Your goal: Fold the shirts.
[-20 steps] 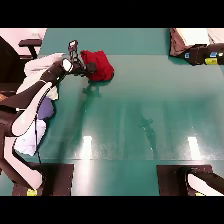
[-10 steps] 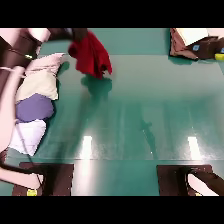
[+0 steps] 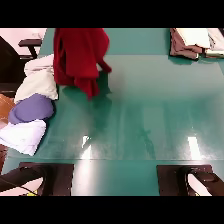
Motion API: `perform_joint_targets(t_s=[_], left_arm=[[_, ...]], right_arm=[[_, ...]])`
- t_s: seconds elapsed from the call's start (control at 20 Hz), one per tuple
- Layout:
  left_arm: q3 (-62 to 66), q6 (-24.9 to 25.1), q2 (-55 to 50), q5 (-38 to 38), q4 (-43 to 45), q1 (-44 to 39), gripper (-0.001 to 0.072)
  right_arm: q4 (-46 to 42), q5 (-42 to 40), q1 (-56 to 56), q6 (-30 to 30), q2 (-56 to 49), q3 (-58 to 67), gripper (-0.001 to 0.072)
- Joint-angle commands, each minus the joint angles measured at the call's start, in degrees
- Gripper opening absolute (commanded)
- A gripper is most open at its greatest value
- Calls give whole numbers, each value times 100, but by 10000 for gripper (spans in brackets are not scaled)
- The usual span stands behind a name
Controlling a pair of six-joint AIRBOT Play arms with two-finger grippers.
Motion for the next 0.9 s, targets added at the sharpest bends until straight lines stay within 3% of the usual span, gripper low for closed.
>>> perform_joint_targets(t_s=[0.0,0.1,0.2,0.35,0.65,0.85], left_arm=[[-737,275,7,146,-79,-1119,26],[-1040,317,-197,337,-81,-1589,38],[-1075,302,-398,393,-83,-1718,606],[-1073,245,-374,396,188,-1287,625],[-1517,-466,-614,20,-81,1237,623],[-2149,-63,-1388,-155,-935,2033,624]], right_arm=[[-7,-39,-2,-4,186,2,18],[-7,0,-2,-4,203,2,17],[-2,66,-2,-2,201,2,17],[2,101,-2,-2,201,2,18],[4,192,-2,138,164,-4,17],[50,483,-2,149,-85,-4,18]])
